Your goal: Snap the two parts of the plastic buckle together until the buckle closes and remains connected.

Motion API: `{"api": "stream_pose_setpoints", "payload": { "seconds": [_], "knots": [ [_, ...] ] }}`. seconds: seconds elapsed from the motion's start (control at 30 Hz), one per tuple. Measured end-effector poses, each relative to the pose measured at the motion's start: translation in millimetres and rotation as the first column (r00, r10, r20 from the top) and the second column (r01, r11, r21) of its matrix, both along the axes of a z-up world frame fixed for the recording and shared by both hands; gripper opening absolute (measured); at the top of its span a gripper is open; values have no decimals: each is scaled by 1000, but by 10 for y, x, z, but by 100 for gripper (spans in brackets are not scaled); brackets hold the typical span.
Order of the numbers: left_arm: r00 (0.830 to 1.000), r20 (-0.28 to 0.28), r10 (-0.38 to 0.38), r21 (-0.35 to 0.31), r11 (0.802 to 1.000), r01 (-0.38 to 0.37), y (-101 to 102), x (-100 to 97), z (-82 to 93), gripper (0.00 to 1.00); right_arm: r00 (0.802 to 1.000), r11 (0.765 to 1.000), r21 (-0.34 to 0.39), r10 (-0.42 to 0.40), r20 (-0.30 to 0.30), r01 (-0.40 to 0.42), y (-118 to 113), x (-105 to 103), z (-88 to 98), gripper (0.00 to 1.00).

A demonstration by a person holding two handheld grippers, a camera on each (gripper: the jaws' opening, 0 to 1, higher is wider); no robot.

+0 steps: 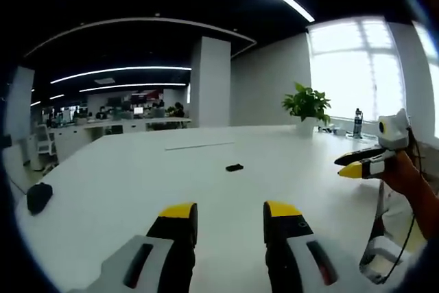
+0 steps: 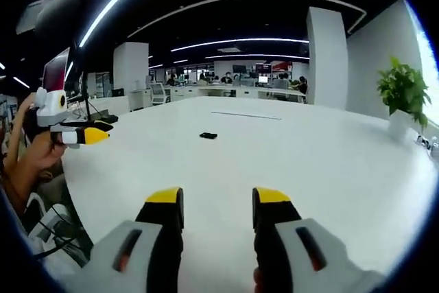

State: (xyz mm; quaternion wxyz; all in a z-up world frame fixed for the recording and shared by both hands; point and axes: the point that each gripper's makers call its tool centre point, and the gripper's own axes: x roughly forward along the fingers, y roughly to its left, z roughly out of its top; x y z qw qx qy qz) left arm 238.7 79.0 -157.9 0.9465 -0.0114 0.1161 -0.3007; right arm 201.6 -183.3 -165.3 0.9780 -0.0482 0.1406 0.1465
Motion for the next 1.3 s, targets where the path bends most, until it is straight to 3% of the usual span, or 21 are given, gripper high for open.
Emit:
{"api": "stream_pose_setpoints", "payload": {
  "seconds": [0.67,0.8,1.3],
  "knots": [
    [998,3,59,6,998,-59,262,-195,24,38,1000,1000,-9,-18,1,18,-33,-284,20,40],
    [998,-3,64,4,998,-64,280,-190,2,38,1000,999,24,-23,-5,23,-33,-282,-13,40],
    [996,7,85,16,996,-85,270,-155,4,38,999,999,23,-32,-13,33,-66,-255,-54,40]
  ]
}}
